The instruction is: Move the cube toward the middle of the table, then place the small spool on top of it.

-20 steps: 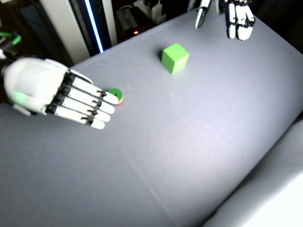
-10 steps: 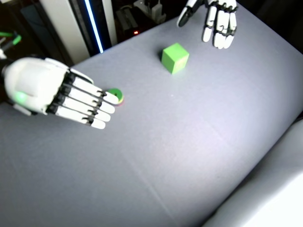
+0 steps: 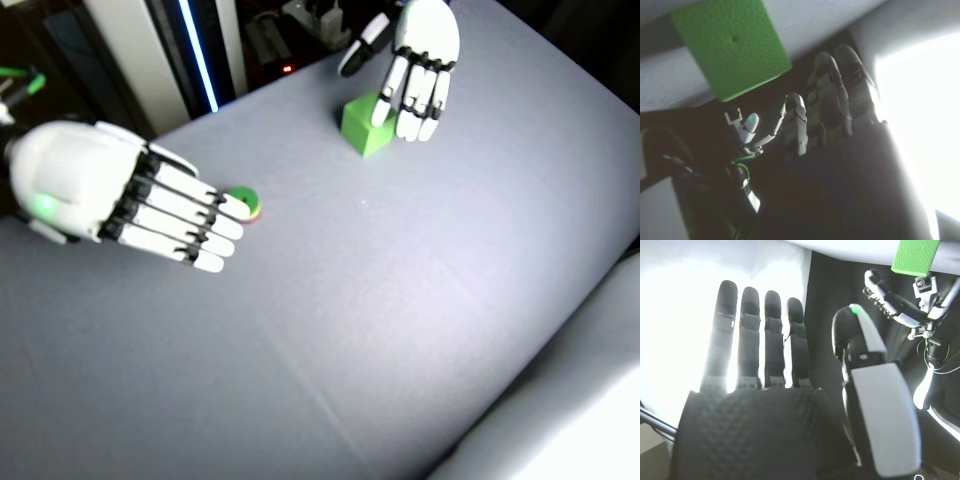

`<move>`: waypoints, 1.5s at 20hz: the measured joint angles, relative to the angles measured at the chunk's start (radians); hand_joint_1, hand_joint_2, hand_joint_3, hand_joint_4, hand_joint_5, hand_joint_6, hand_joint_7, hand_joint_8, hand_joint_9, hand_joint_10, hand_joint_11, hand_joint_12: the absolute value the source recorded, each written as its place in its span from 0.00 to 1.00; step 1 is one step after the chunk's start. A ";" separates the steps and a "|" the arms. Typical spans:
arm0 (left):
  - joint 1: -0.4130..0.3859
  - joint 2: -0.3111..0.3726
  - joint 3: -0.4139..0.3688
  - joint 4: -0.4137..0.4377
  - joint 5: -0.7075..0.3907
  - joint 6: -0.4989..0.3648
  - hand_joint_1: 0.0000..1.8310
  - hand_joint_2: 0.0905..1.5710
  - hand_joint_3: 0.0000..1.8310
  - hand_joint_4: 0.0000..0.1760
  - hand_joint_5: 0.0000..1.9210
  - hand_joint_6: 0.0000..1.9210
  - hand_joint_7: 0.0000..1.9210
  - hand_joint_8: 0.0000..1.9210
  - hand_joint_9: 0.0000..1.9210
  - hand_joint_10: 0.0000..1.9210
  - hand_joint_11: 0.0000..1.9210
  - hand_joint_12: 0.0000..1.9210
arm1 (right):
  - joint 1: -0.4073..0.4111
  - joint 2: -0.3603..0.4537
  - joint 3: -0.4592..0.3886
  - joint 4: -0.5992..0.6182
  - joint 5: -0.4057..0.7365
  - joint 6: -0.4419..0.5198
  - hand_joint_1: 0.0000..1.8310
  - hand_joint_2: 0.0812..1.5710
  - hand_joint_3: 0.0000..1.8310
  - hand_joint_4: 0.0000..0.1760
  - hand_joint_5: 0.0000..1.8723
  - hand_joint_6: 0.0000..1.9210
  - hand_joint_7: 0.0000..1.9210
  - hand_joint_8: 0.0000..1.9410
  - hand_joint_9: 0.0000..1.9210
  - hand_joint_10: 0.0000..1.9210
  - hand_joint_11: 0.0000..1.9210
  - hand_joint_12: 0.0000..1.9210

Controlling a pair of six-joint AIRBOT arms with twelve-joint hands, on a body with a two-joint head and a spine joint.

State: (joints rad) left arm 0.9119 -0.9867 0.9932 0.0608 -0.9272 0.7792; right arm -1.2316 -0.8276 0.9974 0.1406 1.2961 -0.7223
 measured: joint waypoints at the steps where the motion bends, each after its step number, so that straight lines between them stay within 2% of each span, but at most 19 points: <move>1: -0.006 -0.008 0.005 0.001 0.005 0.005 0.33 0.51 0.00 0.94 0.08 0.00 0.07 0.00 0.11 0.00 0.00 0.31 | 0.000 0.000 0.000 0.000 0.000 0.000 0.36 0.85 0.00 0.00 0.27 0.00 0.26 0.00 0.26 0.00 0.19 0.22; 4: -0.025 -0.024 0.005 0.015 0.034 0.029 0.35 0.50 0.00 0.90 0.08 0.00 0.07 0.00 0.12 0.00 0.00 0.33 | 0.000 0.000 0.000 0.000 0.000 0.000 0.37 0.85 0.00 0.01 0.27 0.00 0.25 0.00 0.26 0.00 0.18 0.25; 7: -0.037 -0.032 0.015 0.014 0.064 0.042 0.38 0.49 0.00 0.90 0.09 0.00 0.07 0.00 0.12 0.00 0.00 0.40 | 0.000 0.000 0.000 0.000 -0.001 0.000 0.37 0.85 0.00 0.00 0.28 0.00 0.26 0.00 0.26 0.00 0.17 0.25; 8: -0.037 -0.034 0.016 0.010 0.078 0.058 0.38 0.50 0.00 0.86 0.09 0.00 0.07 0.00 0.14 0.00 0.00 0.43 | 0.000 0.000 0.000 -0.001 -0.001 0.000 0.40 0.84 0.00 0.00 0.28 0.00 0.26 0.00 0.26 0.00 0.18 0.26; 10: -0.041 -0.035 0.017 0.009 0.092 0.063 0.42 0.54 0.00 0.73 0.12 0.00 0.12 0.00 0.20 0.01 0.06 0.45 | 0.000 0.000 0.000 0.002 -0.001 0.000 0.38 0.85 0.00 0.11 0.27 0.00 0.25 0.00 0.26 0.00 0.17 0.26; 11: -0.042 -0.040 0.019 0.006 0.090 0.065 0.52 0.63 0.01 0.50 0.17 0.00 0.18 0.01 0.28 0.02 0.15 0.46 | 0.000 0.000 0.000 0.001 -0.001 0.000 0.40 0.85 0.00 0.04 0.28 0.00 0.26 0.00 0.26 0.00 0.17 0.27; 12: -0.045 -0.040 0.019 0.007 0.092 0.063 0.63 0.69 0.00 0.00 0.29 0.01 0.31 0.01 0.38 0.03 0.25 0.39 | 0.000 0.000 0.000 -0.001 0.000 0.000 0.40 0.85 0.00 0.05 0.28 0.00 0.27 0.00 0.27 0.00 0.17 0.27; 13: -0.048 -0.040 0.019 0.007 0.092 0.064 0.66 0.73 0.00 0.00 0.39 0.50 0.41 0.53 0.45 0.48 0.40 0.66 | 0.000 0.000 0.000 0.000 -0.002 0.000 0.40 0.85 0.00 0.02 0.29 0.00 0.27 0.00 0.27 0.00 0.16 0.30; 14: -0.050 -0.040 0.019 0.006 0.087 0.061 0.67 0.75 0.00 0.00 0.41 0.61 0.42 0.64 0.49 0.59 0.46 0.73 | 0.000 0.000 0.000 0.001 -0.003 0.000 0.41 0.85 0.00 0.05 0.29 0.00 0.26 0.00 0.26 0.00 0.14 0.32; 15: -0.056 -0.040 0.022 0.004 0.078 0.053 0.67 0.75 0.00 0.00 0.42 0.52 0.44 0.72 0.55 0.59 0.52 0.72 | 0.000 0.000 0.000 0.001 -0.003 0.000 0.44 0.85 0.00 0.00 0.29 0.00 0.26 0.00 0.26 0.00 0.14 0.33; 16: -0.061 -0.040 0.027 0.003 0.066 0.051 0.68 0.74 0.00 0.00 0.43 0.51 0.45 0.73 0.55 0.58 0.53 0.73 | 0.000 0.000 0.000 0.000 -0.003 0.000 0.43 0.85 0.00 0.03 0.29 0.00 0.26 0.00 0.26 0.00 0.14 0.33; 17: -0.072 -0.040 0.030 -0.002 0.056 0.050 0.68 0.73 0.00 0.00 0.45 0.49 0.47 0.70 0.54 0.50 0.50 0.70 | 0.000 0.000 0.000 0.001 -0.005 0.000 0.41 0.85 0.00 0.03 0.29 0.00 0.26 0.00 0.26 0.00 0.15 0.34; 19: -0.097 -0.039 0.040 -0.005 0.036 0.050 0.68 0.73 0.00 0.00 0.46 0.45 0.47 0.71 0.55 0.48 0.50 0.69 | 0.000 0.000 0.000 0.000 -0.005 0.000 0.42 0.84 0.00 0.01 0.30 0.00 0.27 0.00 0.27 0.00 0.16 0.34; 21: -0.132 -0.039 0.058 -0.005 0.010 0.049 0.69 0.72 0.00 0.00 0.48 0.41 0.48 0.69 0.55 0.48 0.48 0.70 | 0.000 -0.002 0.000 0.001 -0.006 0.000 0.42 0.85 0.00 0.00 0.30 0.00 0.27 0.00 0.28 0.01 0.17 0.34; 22: -0.148 -0.040 0.070 -0.010 0.005 0.049 0.68 0.72 0.00 0.00 0.48 0.40 0.46 0.72 0.54 0.52 0.46 0.76 | 0.000 -0.002 0.000 0.001 -0.008 0.000 0.42 0.85 0.00 0.00 0.29 0.00 0.27 0.00 0.28 0.00 0.16 0.33; 26: -0.238 -0.092 0.153 -0.046 0.040 0.050 0.67 0.74 0.00 0.00 0.42 0.54 0.47 0.70 0.45 0.48 0.33 0.76 | 0.000 -0.013 0.005 0.000 -0.013 0.000 0.40 0.85 0.00 0.00 0.29 0.00 0.27 0.00 0.28 0.00 0.16 0.34; 27: -0.276 -0.122 0.186 -0.042 0.075 0.050 0.65 0.76 0.00 0.00 0.41 0.58 0.43 0.73 0.41 0.44 0.32 0.72 | 0.000 -0.013 0.007 -0.001 -0.017 0.000 0.40 0.85 0.00 0.05 0.29 0.00 0.27 0.00 0.28 0.00 0.16 0.35; 29: -0.311 -0.160 0.221 -0.040 0.116 0.050 0.66 0.75 0.00 0.00 0.43 0.55 0.44 0.71 0.43 0.43 0.35 0.71 | 0.000 -0.014 0.013 0.000 -0.017 0.000 0.40 0.85 0.00 0.02 0.29 0.00 0.27 0.00 0.28 0.00 0.16 0.35; 30: -0.324 -0.181 0.240 -0.035 0.143 0.051 0.67 0.71 0.00 0.00 0.46 0.51 0.51 0.60 0.52 0.30 0.42 0.59 | 0.000 -0.015 0.014 0.004 -0.017 0.000 0.40 0.85 0.00 0.00 0.29 0.00 0.27 0.00 0.28 0.00 0.15 0.38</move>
State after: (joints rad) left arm 0.5877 -1.1679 1.2335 0.0261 -0.7845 0.8299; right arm -1.2316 -0.8425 1.0115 0.1448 1.2789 -0.7219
